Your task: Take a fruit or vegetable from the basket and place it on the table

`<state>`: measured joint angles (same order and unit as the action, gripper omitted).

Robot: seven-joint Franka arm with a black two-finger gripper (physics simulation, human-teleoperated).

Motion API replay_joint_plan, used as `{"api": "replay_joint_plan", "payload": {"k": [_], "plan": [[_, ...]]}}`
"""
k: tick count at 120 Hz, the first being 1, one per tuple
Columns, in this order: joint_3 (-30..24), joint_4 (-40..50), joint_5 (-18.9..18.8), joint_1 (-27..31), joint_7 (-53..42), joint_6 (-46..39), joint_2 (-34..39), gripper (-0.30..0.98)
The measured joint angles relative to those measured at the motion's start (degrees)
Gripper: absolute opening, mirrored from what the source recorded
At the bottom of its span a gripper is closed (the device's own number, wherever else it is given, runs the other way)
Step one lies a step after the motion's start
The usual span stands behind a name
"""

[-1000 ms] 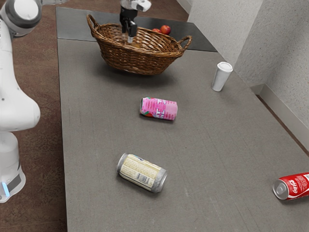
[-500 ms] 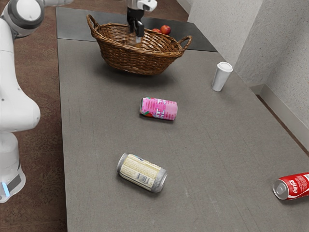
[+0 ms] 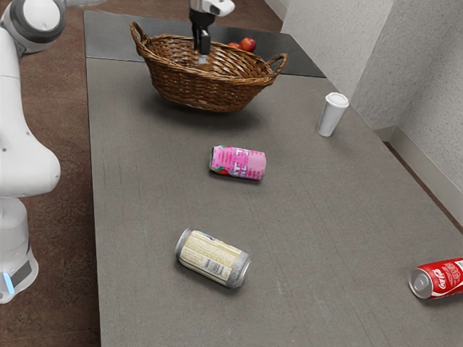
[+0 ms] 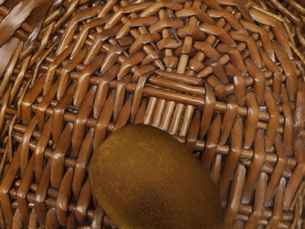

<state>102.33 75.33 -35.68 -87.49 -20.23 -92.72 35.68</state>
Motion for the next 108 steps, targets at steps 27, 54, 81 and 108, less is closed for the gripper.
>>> {"api": "replay_joint_plan", "payload": {"k": [27, 54, 81, 108], "plan": [[2.34, 0.29, 0.68, 0.51, 8.67, 1.26, -0.54, 0.67], [4.88, -2.07, 2.35, 0.35, 17.37, 1.29, -1.45, 0.67], [9.0, -3.7, 2.54, -3.87, 23.33, -1.23, -0.13, 0.67], [11.57, -3.28, 4.02, -8.87, 27.29, -5.53, 0.83, 0.67]]}}
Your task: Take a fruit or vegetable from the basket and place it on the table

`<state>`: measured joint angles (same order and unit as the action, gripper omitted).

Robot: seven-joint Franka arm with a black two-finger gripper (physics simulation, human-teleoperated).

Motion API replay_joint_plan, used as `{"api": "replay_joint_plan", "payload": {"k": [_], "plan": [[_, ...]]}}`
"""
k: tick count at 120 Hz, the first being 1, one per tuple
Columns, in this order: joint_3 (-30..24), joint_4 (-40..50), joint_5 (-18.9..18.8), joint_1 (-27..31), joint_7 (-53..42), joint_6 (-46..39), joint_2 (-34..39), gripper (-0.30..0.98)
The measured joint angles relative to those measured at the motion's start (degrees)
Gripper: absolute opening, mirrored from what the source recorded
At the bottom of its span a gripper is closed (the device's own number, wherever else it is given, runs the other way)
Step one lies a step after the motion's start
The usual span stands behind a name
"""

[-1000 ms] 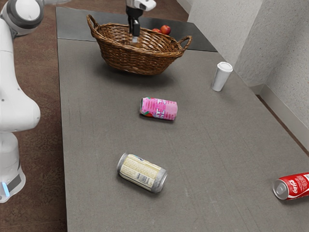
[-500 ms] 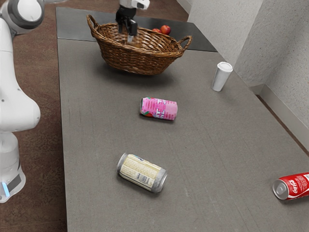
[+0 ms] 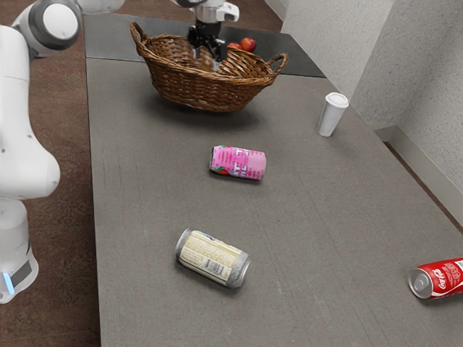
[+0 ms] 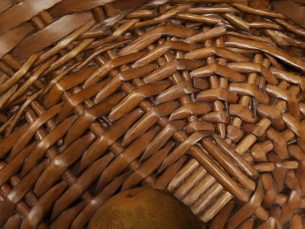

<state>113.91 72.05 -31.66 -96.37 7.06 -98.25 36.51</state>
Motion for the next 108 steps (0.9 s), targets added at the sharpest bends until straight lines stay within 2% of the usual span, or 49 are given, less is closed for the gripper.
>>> {"api": "replay_joint_plan", "payload": {"k": [30, 98, 108], "plan": [[0.4, 0.92, 2.76, -0.28, 1.54, 3.38, -0.6, 0.67], [4.65, 2.49, 2.91, -1.78, 3.56, 4.69, 0.33, 0.67], [4.66, 2.49, 2.89, -1.86, 3.88, 4.68, 0.28, 0.6]]}}
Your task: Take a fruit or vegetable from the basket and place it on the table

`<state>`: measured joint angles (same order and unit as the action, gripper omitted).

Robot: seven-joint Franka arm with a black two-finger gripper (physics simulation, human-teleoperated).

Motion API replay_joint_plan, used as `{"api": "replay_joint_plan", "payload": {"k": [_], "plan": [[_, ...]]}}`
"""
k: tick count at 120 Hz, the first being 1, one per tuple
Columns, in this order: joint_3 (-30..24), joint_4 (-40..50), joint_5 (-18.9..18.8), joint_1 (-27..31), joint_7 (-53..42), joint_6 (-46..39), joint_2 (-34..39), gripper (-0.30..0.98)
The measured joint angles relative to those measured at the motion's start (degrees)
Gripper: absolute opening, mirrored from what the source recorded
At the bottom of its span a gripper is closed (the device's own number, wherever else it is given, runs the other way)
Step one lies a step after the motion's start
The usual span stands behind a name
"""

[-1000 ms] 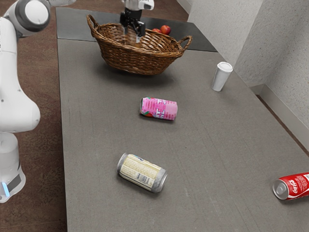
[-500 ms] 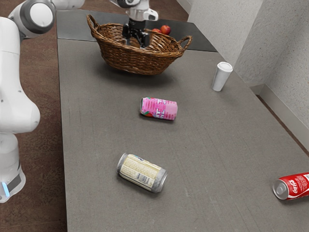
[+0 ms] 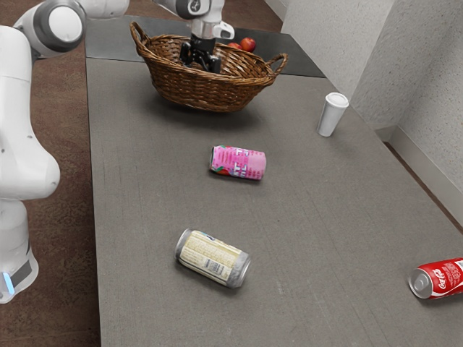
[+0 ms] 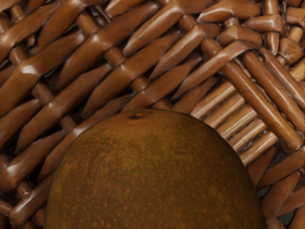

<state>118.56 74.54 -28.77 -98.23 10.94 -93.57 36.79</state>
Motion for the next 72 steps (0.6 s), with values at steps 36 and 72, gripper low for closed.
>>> {"api": "replay_joint_plan", "payload": {"k": [36, 72], "plan": [[-0.44, -0.44, 0.03, -0.1, 1.16, 0.13, -0.44, 0.41], [-5.43, -5.69, -0.05, -0.21, 1.86, 1.69, -3.79, 0.35]]}}
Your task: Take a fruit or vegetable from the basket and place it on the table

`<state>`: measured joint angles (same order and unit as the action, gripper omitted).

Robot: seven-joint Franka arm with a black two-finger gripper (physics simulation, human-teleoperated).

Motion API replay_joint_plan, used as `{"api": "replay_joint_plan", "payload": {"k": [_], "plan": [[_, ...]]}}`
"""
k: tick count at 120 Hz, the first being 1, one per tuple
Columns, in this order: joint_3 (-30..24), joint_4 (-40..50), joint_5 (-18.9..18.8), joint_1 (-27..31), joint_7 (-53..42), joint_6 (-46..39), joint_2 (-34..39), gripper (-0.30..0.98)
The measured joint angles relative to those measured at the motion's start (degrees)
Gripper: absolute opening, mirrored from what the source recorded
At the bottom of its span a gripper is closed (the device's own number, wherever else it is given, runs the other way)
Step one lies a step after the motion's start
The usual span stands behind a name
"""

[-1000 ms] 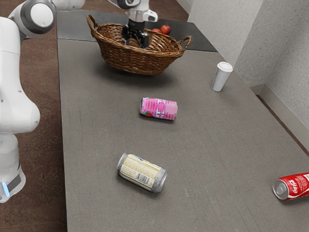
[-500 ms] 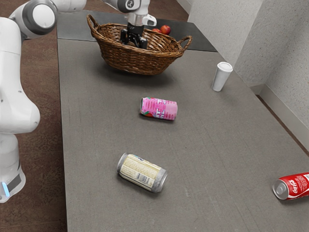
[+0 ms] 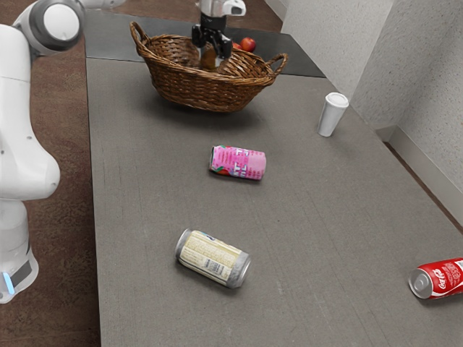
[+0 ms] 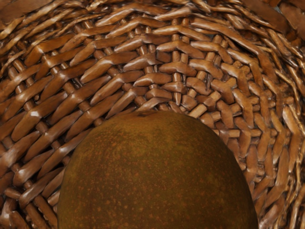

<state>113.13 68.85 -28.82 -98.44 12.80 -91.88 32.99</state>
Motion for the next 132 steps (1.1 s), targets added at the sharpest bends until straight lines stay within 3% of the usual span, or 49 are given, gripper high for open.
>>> {"api": "replay_joint_plan", "payload": {"k": [26, 40, 53, 67, 90, 104, 132], "plan": [[-3.06, -5.31, 0.31, 0.03, 0.33, 1.18, -5.4, 0.35], [-7.35, -6.94, 0.46, -0.06, 0.5, 1.51, -6.82, 0.37], [-9.04, -7.01, 0.49, -3.85, 0.79, 1.56, -6.68, 0.37], [-8.41, -5.33, 0.29, -10.88, 1.42, 1.11, -5.51, 0.37], [-8.12, 2.73, 0.01, -14.99, 3.39, -4.31, -4.49, 0.36], [-4.35, 4.34, -0.5, -20.03, 4.53, -10.32, -2.9, 0.35], [-2.4, 7.19, -4.91, -23.46, 6.22, -21.13, 6.08, 0.36]]}}
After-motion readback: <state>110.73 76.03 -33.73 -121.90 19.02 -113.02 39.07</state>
